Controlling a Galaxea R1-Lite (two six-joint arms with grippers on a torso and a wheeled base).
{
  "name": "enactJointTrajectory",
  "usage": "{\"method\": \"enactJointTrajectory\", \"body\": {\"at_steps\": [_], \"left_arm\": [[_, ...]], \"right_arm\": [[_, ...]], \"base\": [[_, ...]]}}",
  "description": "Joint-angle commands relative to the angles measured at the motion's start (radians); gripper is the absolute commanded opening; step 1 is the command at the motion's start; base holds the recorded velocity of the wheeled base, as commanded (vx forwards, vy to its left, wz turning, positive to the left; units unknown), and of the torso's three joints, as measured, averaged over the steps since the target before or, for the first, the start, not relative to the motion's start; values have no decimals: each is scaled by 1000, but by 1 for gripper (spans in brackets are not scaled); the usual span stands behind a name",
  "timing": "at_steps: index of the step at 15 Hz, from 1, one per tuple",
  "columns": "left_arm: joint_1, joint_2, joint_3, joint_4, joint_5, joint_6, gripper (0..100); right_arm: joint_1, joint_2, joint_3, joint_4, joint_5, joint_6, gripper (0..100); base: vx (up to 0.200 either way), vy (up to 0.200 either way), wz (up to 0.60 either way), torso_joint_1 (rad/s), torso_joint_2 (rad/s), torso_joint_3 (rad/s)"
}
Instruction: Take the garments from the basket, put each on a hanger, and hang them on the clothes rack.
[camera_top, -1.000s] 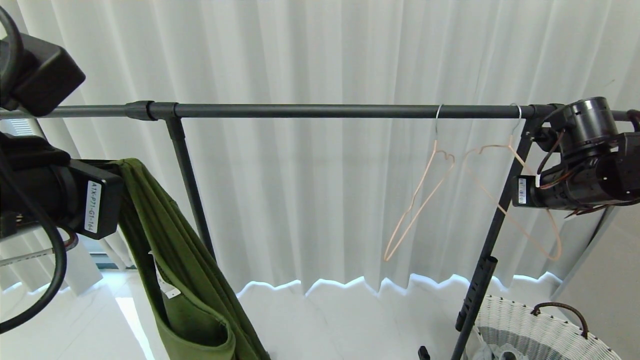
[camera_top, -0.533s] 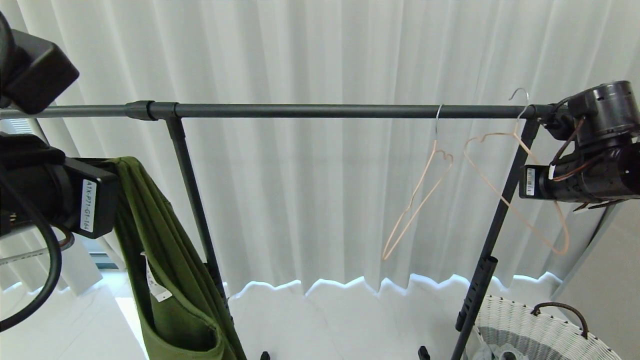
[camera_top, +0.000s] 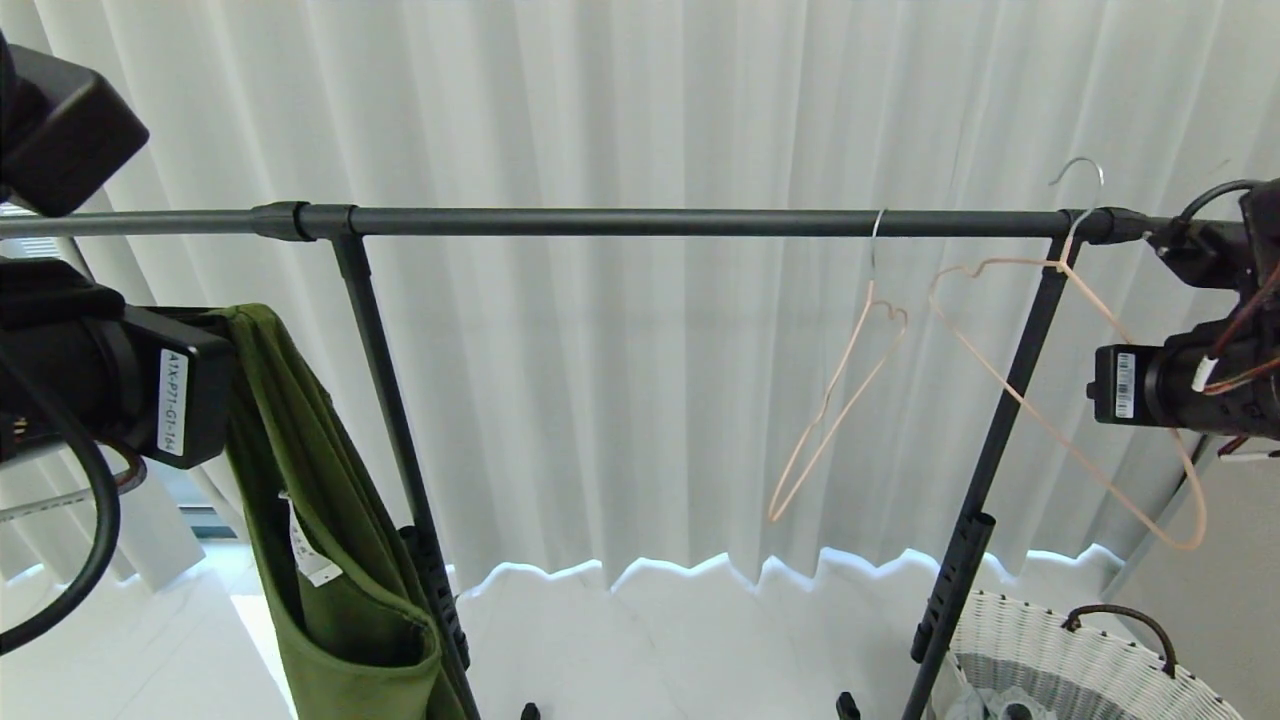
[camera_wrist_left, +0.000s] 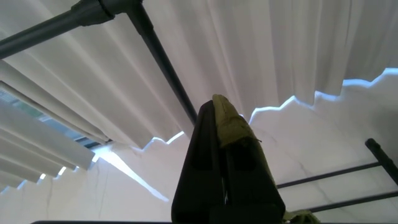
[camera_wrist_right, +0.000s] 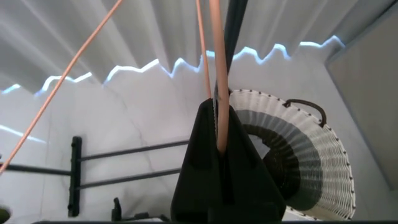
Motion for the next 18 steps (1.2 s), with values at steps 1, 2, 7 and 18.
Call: {"method": "enactJointTrajectory", "body": {"at_steps": [1, 2, 7, 18], "left_arm": [[0, 2, 1, 0, 1, -1, 0], [0, 3, 3, 0, 1, 1, 0], [0, 11, 4, 0, 1, 1, 0], [0, 25, 70, -11, 2, -5, 0]], "right_arm": [[33, -99, 62, -1, 0, 0, 0], [62, -150, 119, -1, 0, -1, 0], [147, -264, 222, -6, 5, -6, 0], [651, -394, 338, -7, 106, -4, 0]], "base": [[-200, 0, 0, -2, 2, 12], [-200, 0, 0, 7, 2, -2], [-200, 0, 0, 0, 2, 5], [-73, 0, 0, 1, 1, 0]]}}
